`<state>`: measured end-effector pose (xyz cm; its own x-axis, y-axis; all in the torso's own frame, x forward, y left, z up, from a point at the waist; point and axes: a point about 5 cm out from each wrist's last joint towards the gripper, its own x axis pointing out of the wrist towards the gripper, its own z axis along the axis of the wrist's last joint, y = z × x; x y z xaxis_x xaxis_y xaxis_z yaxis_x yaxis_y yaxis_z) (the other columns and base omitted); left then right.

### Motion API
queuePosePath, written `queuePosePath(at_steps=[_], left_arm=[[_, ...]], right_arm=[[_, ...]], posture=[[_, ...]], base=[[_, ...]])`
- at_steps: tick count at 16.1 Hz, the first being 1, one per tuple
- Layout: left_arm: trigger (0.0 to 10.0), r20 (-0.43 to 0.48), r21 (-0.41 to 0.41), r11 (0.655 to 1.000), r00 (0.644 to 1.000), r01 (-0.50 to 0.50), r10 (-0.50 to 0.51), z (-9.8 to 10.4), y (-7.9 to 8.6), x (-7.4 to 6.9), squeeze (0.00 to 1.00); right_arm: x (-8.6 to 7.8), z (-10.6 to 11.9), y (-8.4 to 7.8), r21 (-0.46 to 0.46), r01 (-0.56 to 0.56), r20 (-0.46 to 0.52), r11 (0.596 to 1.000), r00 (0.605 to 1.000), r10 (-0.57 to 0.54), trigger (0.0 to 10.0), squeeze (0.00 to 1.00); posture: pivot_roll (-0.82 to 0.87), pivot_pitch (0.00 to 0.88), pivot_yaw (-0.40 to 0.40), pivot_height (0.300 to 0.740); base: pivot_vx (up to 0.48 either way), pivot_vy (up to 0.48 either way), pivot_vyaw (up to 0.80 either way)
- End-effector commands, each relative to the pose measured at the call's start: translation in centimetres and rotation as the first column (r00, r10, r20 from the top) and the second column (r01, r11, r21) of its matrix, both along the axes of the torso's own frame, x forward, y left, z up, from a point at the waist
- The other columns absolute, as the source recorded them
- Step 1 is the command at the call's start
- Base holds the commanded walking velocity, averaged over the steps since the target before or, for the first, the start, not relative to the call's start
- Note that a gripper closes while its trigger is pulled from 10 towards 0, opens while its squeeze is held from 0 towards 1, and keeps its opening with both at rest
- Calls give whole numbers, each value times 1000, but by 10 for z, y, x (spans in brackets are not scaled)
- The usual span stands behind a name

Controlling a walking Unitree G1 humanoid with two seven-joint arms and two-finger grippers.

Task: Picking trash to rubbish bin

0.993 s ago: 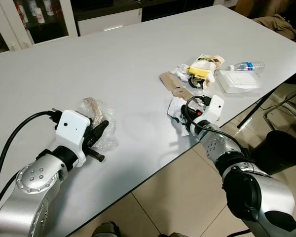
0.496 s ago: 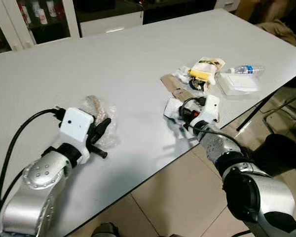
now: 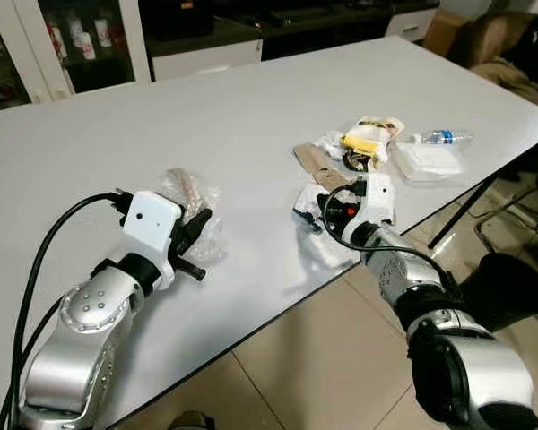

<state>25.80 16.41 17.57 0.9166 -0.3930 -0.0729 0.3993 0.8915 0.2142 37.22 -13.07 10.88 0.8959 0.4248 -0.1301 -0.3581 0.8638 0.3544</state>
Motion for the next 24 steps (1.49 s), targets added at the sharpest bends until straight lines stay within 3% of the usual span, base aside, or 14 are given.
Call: queuePosePath(at_steps=[1,4,5,6,12,13,14,15,18,20,24], left_arm=[[10000,14,2,1000,1000,-4,4,1,-3,1,0],[10000,13,2,1000,1000,-10,10,-1,-3,1,0],[10000,10,6,1000,1000,-10,10,-2,-3,2,0],[10000,10,8,1000,1000,-8,8,-3,-3,2,0],[10000,-28,-104,986,991,-133,131,-13,0,0,0],[10000,-19,-107,980,986,-167,166,-20,-3,-1,0],[10000,-21,-101,979,984,-178,176,-24,-5,-1,0],[10000,-26,-109,975,981,-194,192,-29,-7,-3,0],[10000,-11,-123,962,970,-243,244,-30,-5,0,0],[10000,37,-90,967,970,-237,241,-27,-9,6,0],[10000,43,-81,983,984,-167,171,-24,-18,9,0]], right_arm=[[-3,2,-5,-77,-5,29,997,1000,8,0,0],[-6,0,-5,-222,-52,54,974,996,65,0,0],[-5,0,-6,-276,-59,69,959,994,82,7294,0],[-4,0,-6,-299,-62,76,952,993,89,10000,1000],[-10,8,-6,-384,-39,136,922,986,99,10000,1000],[-18,17,-9,-410,23,222,912,972,75,10000,1000],[-24,23,-11,-415,62,269,908,961,57,10000,612],[-40,30,-15,-418,131,335,899,942,18,10000,0],[-77,30,-27,-400,221,370,889,927,-64,10000,0],[-96,22,-26,-419,192,335,888,941,-45,10000,0],[-110,16,-25,-432,191,270,882,960,-76,10000,0]], posture=[[47,0,-105,740],[44,0,-106,740],[45,0,-106,740],[45,0,-106,740],[39,0,-117,740],[27,0,-127,740],[27,0,-127,740],[-9,0,-113,740],[-36,0,-94,740],[-55,0,-87,740],[-80,0,-54,740]], base=[[0,0,0],[0,0,0],[0,0,0],[0,0,0],[0,0,0],[0,0,0],[0,0,0],[0,0,0],[0,0,0],[0,0,0],[137,0,0]])
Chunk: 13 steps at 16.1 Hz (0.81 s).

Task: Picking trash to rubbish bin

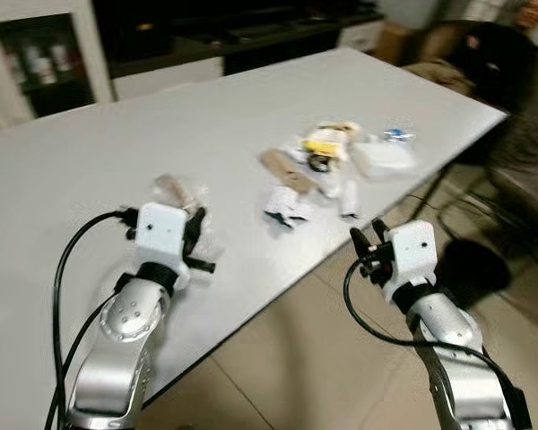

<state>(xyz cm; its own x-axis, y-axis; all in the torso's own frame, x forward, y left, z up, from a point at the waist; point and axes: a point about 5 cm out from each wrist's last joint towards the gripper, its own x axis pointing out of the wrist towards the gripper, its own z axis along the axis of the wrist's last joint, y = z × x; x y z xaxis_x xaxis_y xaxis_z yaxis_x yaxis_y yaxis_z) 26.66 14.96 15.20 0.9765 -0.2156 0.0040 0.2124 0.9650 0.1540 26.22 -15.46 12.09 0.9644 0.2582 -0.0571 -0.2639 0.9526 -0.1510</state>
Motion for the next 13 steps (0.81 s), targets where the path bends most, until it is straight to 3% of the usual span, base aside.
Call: queuePosePath(at_steps=[1,6,13], left_arm=[[10000,-3,9,1000,1000,29,-29,0,-4,1,0],[10000,0,10,1000,1000,19,-19,2,-1,1,0],[10000,-10,9,1000,1000,27,-27,1,-2,-2,0]], right_arm=[[-2,3,0,-23,9,-2,1000,1000,-9,10000,0],[-1,3,1,-32,0,-35,999,999,-1,10000,0],[2,3,0,-30,14,-51,999,999,-16,10000,0]], posture=[[-80,0,-53,740],[-69,0,-66,740],[-61,0,-72,740]], base=[[315,0,0],[355,0,654],[371,0,0]])
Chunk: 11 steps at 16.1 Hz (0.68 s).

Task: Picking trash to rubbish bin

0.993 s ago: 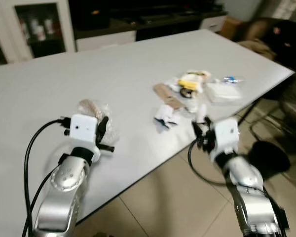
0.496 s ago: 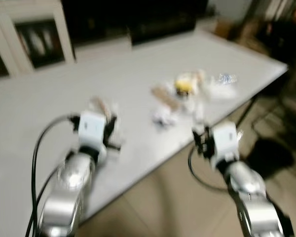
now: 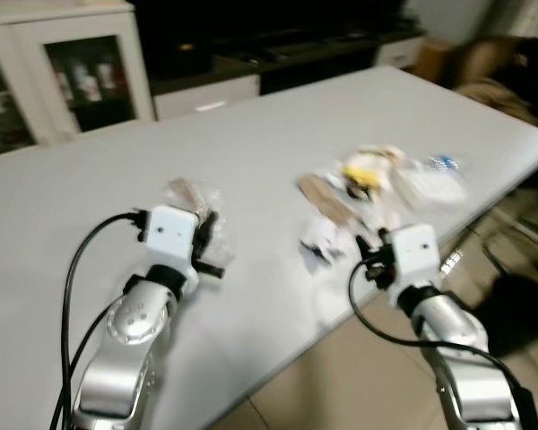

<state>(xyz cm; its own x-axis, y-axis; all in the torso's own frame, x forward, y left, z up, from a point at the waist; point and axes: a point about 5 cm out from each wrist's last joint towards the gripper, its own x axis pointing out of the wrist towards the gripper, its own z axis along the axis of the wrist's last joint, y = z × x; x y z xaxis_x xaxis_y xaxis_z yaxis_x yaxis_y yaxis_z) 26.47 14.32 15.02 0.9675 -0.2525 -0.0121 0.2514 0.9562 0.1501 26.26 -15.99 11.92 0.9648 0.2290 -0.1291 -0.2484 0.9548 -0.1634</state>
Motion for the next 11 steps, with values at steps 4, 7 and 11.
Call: queuePosePath(at_steps=[4,7,11], left_arm=[[10000,-1,-23,999,1000,31,-31,2,-1,-1,0],[10000,-36,-15,998,998,59,-59,-4,-5,-5,0],[10000,-44,-30,990,989,139,-140,-4,-12,-11,0]], right_arm=[[2,-1,-7,-50,38,-30,998,999,-40,10000,0],[6,-5,-12,-23,25,-90,999,996,-27,10000,1000],[25,-8,-17,-87,-64,-235,994,971,42,10000,1000]], posture=[[-62,0,-73,740],[-62,0,-78,740],[-63,0,-84,740]], base=[[270,0,0],[0,0,0],[0,0,0]])
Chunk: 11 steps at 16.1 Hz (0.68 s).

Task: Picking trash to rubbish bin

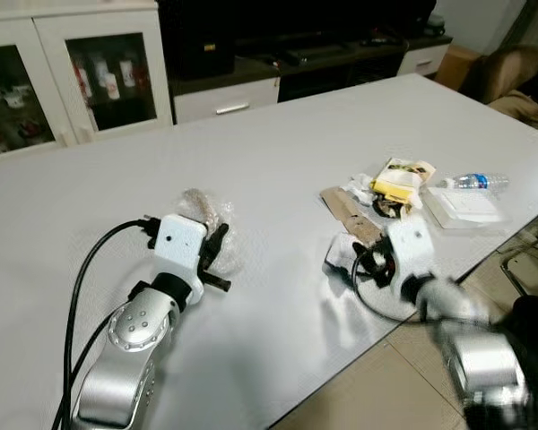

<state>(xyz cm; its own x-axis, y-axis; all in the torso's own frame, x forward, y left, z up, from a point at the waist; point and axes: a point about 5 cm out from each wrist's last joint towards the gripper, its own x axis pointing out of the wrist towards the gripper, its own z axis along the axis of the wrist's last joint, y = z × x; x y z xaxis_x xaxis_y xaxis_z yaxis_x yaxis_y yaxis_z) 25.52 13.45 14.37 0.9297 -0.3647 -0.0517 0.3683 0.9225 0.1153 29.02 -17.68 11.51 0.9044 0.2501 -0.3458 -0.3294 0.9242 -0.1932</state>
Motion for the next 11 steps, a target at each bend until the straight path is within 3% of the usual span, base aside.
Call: queuePosePath(at_steps=[1,5,11], left_arm=[[10000,-4,-10,998,998,56,-56,3,-7,-3,0],[10000,-15,18,996,996,89,-88,0,-9,-5,0],[10000,-12,43,994,995,101,-101,3,-7,-4,0]], right_arm=[[4,-4,-3,-5,-7,-54,1000,998,7,10000,1000],[28,-10,-8,6,-24,-119,1000,993,25,10000,1000],[59,-7,-14,151,-50,-181,987,980,77,10000,1000]], posture=[[-60,0,-85,740],[-55,0,-80,740],[-48,0,-75,740]], base=[[0,0,0],[0,0,0],[0,0,0]])
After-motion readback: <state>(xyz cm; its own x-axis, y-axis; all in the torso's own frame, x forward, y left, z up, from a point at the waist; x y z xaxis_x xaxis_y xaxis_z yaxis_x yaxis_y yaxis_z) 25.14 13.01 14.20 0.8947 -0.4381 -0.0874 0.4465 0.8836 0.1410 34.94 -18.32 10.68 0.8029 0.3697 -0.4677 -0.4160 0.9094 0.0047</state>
